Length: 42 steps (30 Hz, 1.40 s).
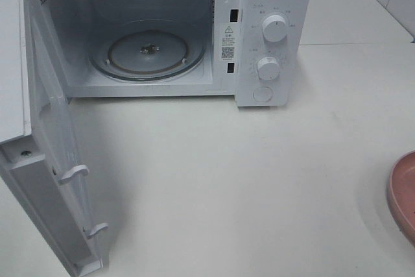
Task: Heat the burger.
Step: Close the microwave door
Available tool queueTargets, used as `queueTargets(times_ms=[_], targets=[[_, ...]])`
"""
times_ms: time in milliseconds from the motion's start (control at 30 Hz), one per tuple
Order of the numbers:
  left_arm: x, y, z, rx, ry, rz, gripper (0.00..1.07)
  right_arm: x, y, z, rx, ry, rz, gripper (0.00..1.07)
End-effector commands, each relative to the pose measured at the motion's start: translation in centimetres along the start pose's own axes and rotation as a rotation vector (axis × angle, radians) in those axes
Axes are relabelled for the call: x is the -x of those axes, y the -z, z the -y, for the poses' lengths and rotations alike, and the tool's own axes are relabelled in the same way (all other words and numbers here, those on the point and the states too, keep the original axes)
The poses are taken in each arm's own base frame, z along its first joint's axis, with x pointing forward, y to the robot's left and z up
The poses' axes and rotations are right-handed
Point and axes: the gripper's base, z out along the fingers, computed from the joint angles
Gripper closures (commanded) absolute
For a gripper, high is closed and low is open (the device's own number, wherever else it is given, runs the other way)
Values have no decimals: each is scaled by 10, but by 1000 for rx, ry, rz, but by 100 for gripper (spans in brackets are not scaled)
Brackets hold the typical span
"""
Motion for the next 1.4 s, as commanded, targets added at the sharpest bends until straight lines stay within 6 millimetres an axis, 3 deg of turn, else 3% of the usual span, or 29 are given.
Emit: queueTargets(times_ms=[33, 233, 700, 1400], targets=[[-1, 0, 0, 4, 2, 8, 9, -14, 3, 3, -17, 0, 18, 31], [-1, 0, 0, 4, 2, 8, 9, -43, 1, 10, -146, -82, 94, 31], [-1, 0, 0, 4, 2, 8, 9, -76, 25, 2, -416, -263, 391, 31], [-1, 0, 0, 2, 5, 4, 9, -75, 24, 2, -436, -276, 387, 31]])
